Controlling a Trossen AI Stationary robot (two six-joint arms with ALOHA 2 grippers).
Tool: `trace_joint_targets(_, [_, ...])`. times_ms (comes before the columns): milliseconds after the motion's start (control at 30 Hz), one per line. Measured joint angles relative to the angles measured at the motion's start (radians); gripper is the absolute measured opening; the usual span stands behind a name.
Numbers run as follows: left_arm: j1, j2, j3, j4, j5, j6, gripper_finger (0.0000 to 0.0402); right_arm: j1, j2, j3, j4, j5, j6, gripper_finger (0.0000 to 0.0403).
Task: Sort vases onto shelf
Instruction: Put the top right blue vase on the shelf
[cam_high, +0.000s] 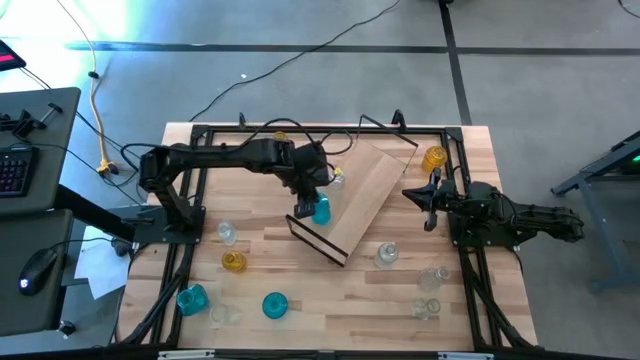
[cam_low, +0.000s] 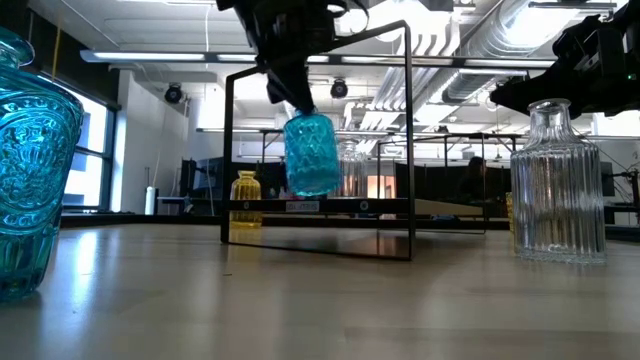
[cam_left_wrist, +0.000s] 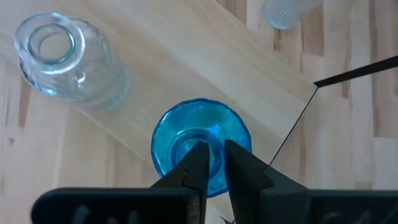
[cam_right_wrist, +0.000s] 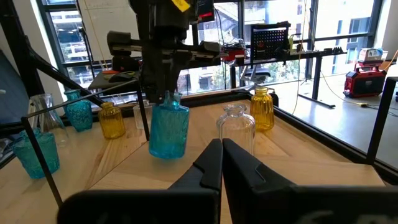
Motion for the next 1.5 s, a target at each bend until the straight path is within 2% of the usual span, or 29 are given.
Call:
trace_joint_targets(333, [-0.005, 0.034, 0.003, 0.021, 0.008, 0.006, 0.0034, 0.0, 0.0, 0.0, 0.0, 0.0, 0.0, 0.0])
trace_joint_targets(1200, [-0.022, 0.04, 0.046, 0.004, -0.002, 0.007, 0.0083, 0.0, 0.0, 0.0, 0.0, 0.0, 0.0, 0.0])
trace_joint_targets(1500, [-0.027, 0.03, 0.046, 0.009, 0.0, 0.006, 0.0088, 0.0, 0.0, 0.0, 0.0, 0.0, 0.0, 0.0])
